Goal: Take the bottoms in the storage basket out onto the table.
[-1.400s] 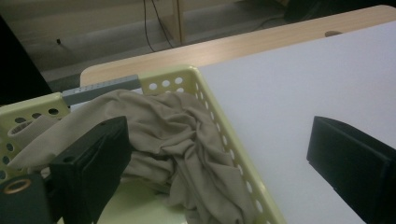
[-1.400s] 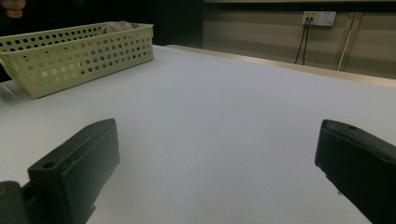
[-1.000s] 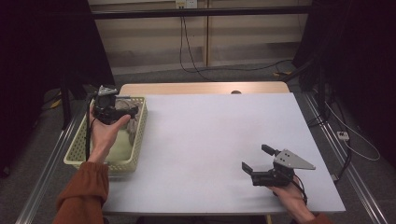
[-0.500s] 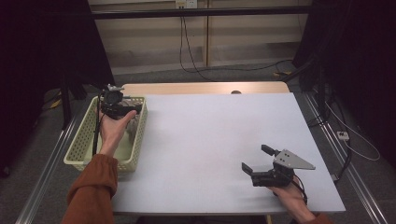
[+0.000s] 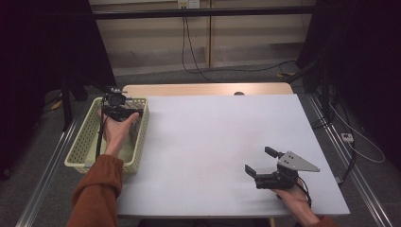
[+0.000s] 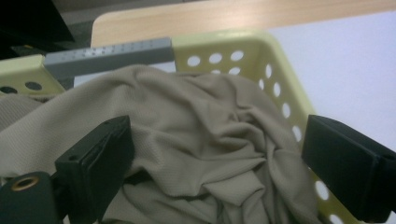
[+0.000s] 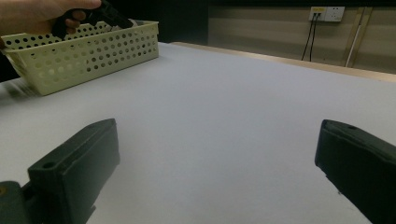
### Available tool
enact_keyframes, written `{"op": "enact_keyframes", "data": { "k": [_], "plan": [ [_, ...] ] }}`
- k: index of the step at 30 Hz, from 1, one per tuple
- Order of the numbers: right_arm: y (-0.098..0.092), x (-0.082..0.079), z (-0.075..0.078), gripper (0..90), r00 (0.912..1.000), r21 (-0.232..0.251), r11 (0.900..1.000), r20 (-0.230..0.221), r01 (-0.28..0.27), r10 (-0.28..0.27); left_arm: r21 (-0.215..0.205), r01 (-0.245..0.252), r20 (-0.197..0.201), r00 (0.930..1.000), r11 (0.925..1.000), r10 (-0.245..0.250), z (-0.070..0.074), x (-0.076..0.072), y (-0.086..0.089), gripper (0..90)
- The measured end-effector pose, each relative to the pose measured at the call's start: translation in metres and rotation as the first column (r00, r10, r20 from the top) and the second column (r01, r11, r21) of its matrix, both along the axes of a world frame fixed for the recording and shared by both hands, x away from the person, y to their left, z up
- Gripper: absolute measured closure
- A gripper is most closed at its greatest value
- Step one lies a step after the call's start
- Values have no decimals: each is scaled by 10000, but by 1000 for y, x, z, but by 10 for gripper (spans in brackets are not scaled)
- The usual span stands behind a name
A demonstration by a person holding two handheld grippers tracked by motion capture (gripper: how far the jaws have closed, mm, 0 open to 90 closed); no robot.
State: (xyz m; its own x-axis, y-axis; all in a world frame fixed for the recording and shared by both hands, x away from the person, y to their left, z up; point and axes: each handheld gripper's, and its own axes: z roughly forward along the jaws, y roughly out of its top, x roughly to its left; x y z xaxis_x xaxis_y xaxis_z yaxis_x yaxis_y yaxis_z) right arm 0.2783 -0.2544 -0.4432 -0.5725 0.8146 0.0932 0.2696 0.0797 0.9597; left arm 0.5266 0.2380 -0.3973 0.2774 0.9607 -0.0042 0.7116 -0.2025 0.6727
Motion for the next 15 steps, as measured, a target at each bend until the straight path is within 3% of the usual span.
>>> {"op": "enact_keyframes", "data": {
  "k": [2, 5, 8, 10, 11, 12, 15],
  "plan": [
    [0, 0, 0, 0, 10000, 5, 10000, 12, -5, 5, -3, 62, -226, 9997, 10000, -62, -4, 1, 2, 82],
    [0, 0, 0, 0, 10000, 27, 10000, 12, 1, -1, -432, -53, -423, 9991, 9991, 34, -6, 1, 5, 77],
    [0, 0, 0, 0, 10000, -7, 10000, 0, -10, 10, -147, -42, -614, 9981, 9999, 33, -5, 0, 7, 76],
    [0, 0, 0, 0, 10000, -10, 10000, -1, -12, 12, 288, 127, -1061, 9943, 9995, -95, -10, 0, 7, 70],
    [0, 0, 0, 0, 10000, -8, 10000, 0, -13, 13, 234, 203, -1178, 9929, 9995, -174, -14, 1, 7, 63],
    [0, 0, 0, 0, 10000, -4, 10000, -1, -21, 21, 99, 127, -1126, 9936, 9999, -115, -16, 0, 8, 63],
    [1, 0, 0, 0, 10000, 4, 10000, -3, -25, 25, 379, 135, -1082, 9941, 9992, -93, -21, -1, 6, 58]
  ]
}}
